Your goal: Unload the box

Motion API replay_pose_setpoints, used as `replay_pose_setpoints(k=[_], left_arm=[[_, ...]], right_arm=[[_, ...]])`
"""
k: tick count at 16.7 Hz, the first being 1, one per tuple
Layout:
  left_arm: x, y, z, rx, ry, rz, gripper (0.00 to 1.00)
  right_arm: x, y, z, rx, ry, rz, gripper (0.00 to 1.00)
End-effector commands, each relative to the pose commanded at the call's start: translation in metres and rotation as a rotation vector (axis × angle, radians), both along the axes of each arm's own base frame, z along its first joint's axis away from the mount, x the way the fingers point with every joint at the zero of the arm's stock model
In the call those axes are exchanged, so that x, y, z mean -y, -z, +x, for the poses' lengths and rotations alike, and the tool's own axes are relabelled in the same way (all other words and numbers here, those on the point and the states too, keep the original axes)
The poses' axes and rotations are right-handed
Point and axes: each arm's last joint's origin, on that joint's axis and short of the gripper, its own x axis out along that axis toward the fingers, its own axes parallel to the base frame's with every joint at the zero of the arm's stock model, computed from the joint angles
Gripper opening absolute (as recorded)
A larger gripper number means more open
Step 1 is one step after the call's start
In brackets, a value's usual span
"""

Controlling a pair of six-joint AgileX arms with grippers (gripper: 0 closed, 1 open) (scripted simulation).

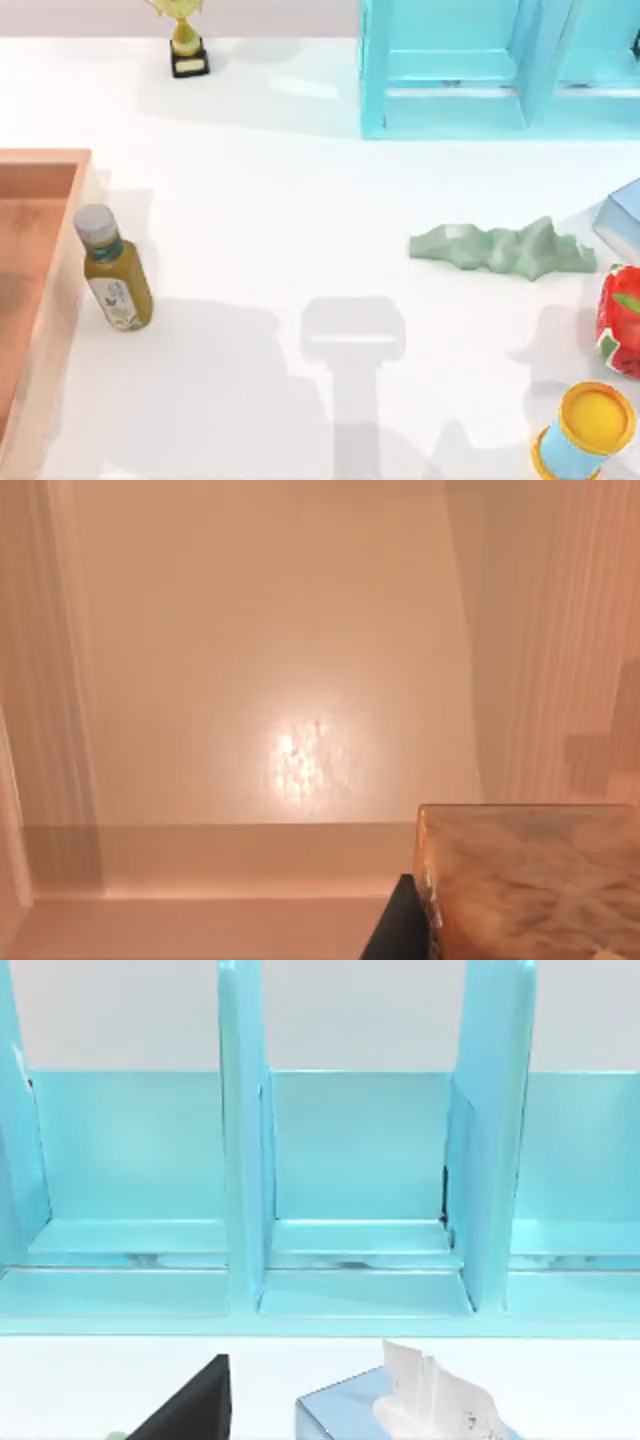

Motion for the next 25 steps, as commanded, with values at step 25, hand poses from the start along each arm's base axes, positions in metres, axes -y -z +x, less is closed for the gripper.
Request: replay_pose_setpoints(k=[25], left_arm=[[0.306,0.088,-0.072,-0.004,0.001,0.010,0.00]], right_arm=[[0.000,0.000,0.000,0.000,0.000,0.000,1.00]])
